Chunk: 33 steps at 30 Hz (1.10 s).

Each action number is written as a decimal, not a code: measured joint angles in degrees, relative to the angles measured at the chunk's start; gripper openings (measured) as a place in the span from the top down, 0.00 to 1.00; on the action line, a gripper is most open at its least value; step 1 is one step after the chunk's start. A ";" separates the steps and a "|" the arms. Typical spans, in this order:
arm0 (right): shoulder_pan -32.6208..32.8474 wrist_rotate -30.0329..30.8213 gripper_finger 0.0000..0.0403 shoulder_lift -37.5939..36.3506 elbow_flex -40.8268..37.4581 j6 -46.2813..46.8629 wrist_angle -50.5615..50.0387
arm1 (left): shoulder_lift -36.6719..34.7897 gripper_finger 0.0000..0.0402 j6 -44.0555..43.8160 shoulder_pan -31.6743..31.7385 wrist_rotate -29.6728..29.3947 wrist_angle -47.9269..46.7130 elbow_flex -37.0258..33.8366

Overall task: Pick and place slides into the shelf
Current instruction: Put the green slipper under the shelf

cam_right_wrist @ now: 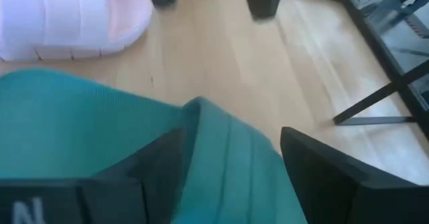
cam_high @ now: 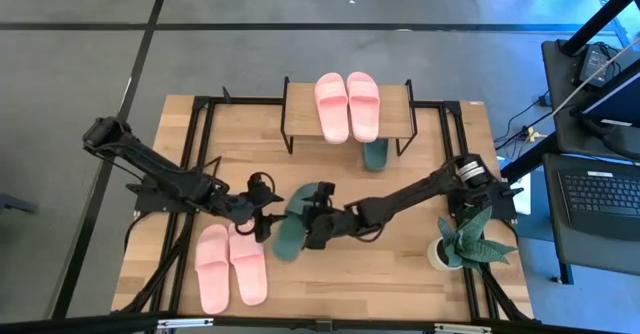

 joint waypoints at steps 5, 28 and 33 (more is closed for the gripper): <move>1.37 0.07 0.39 3.58 3.17 0.65 -3.74 | 0.00 0.41 -0.18 -1.52 -0.13 -0.05 0.00; 0.25 9.34 0.73 11.19 11.96 4.62 -21.71 | 0.04 0.41 -0.39 -1.77 -1.07 0.00 0.00; -0.47 9.62 0.96 11.10 11.96 4.44 -23.83 | 0.04 0.41 -0.37 -1.77 -1.07 -0.02 0.00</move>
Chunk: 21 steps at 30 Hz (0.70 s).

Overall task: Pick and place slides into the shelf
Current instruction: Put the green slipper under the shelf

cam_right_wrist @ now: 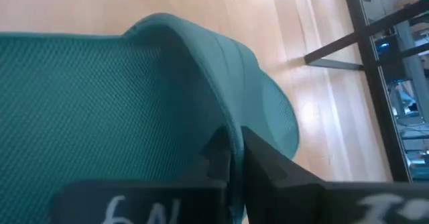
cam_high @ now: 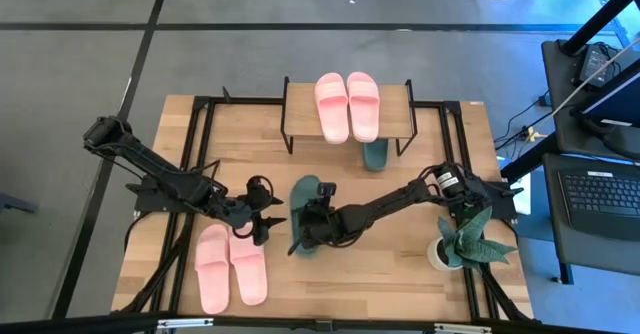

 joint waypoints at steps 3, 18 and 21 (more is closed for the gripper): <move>-0.06 -0.20 0.96 -0.44 0.00 0.76 -1.65 | 0.00 0.41 0.92 -0.01 -0.11 0.00 0.00; -1.04 7.74 0.96 -19.84 -18.27 12.20 -10.10 | -10.93 0.41 9.68 -4.70 -6.93 7.58 -8.01; -2.91 4.94 0.96 -23.38 -25.48 4.13 1.69 | -16.97 0.41 11.84 -4.63 -6.73 9.33 -12.27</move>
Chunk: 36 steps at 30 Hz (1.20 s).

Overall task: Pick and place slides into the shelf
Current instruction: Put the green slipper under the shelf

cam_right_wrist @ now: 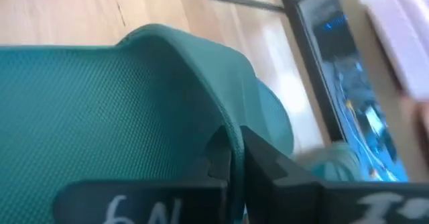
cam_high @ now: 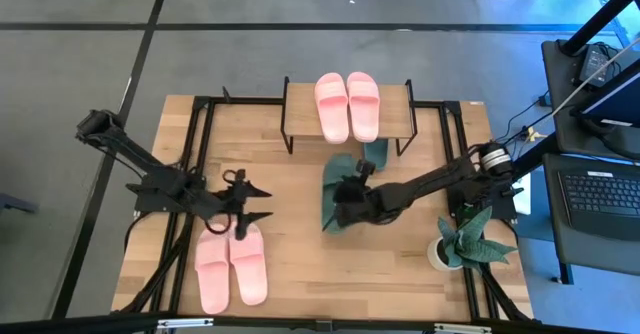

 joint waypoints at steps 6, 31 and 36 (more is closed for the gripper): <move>-6.22 -4.75 0.96 -1.63 -6.16 -14.02 12.11 | -10.47 0.41 0.60 0.00 -1.28 0.61 -5.67; -22.23 -10.57 0.96 -1.88 -14.87 -30.14 26.05 | -15.92 0.41 1.16 0.00 -3.85 0.48 -7.92; -21.08 -7.96 0.85 -1.59 -14.96 -29.83 25.64 | -15.92 0.41 1.14 0.00 -3.85 0.46 -7.92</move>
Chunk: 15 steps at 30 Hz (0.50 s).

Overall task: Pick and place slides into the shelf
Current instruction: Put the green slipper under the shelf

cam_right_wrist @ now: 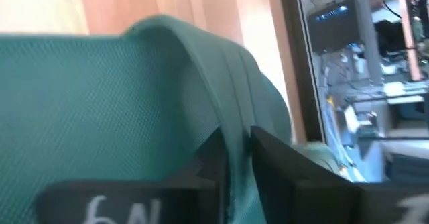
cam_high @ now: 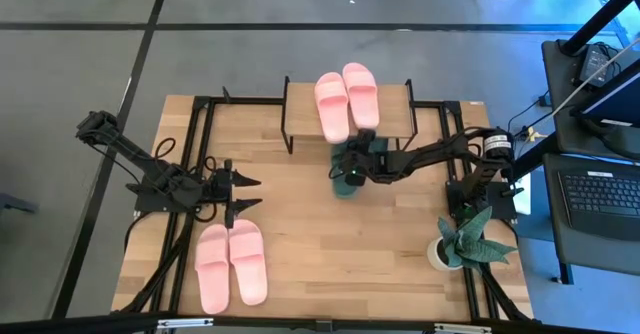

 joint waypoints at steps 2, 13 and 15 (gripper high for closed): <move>0.39 1.76 0.81 0.10 -0.15 -0.16 -0.84 | 0.00 0.41 0.00 0.00 0.00 0.01 0.00; 0.48 0.70 0.53 0.03 -0.07 1.41 -0.87 | 0.00 0.41 -0.10 0.00 0.00 0.00 0.00; 0.64 0.57 0.47 -0.11 -0.07 1.54 -0.89 | 0.00 0.41 -0.44 0.00 0.00 0.00 0.00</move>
